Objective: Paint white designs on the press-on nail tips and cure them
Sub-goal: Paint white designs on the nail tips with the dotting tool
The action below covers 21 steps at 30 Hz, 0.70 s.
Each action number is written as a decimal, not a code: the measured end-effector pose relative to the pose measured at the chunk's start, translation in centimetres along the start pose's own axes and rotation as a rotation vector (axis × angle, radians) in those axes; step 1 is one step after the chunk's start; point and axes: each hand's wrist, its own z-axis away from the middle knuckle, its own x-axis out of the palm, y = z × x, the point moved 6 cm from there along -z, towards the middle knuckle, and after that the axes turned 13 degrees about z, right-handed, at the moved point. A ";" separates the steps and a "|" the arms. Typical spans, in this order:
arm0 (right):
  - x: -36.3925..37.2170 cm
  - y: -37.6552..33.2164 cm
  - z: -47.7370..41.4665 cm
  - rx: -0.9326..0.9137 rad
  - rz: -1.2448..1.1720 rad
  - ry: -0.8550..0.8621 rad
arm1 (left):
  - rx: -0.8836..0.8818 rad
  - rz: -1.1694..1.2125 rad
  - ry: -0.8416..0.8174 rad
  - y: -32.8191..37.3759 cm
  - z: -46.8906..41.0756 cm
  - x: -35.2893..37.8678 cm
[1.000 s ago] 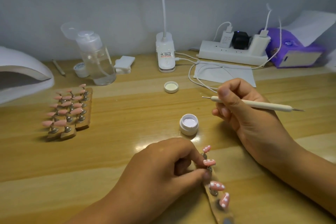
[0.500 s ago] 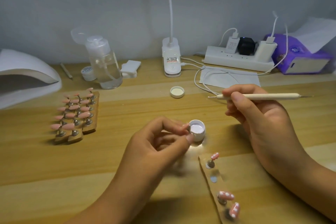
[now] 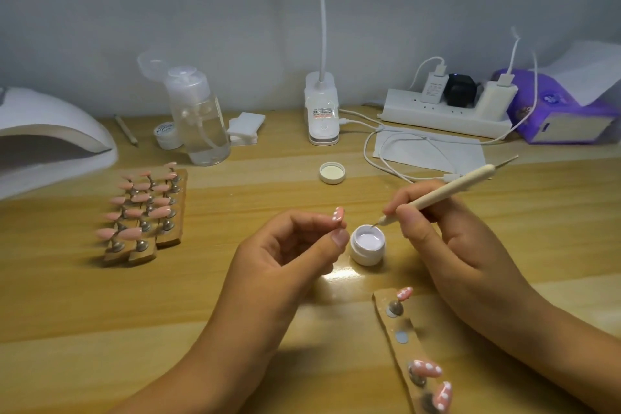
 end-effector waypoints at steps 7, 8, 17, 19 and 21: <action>0.5 0.2 0.0 0.014 0.005 -0.081 | -0.007 -0.023 -0.025 -0.1 0.0 0.0; 0.6 0.1 0.0 0.013 0.002 -0.093 | -0.010 -0.031 -0.030 -0.2 0.0 0.0; 1.1 0.0 -0.1 0.008 -0.011 -0.148 | 0.016 -0.093 -0.088 -0.1 0.1 0.4; 1.1 0.0 -0.1 0.006 -0.010 -0.151 | 0.012 -0.095 -0.094 -0.2 0.1 0.4; 1.0 0.0 0.0 0.010 -0.016 -0.137 | 0.013 -0.103 -0.106 -0.3 0.1 0.5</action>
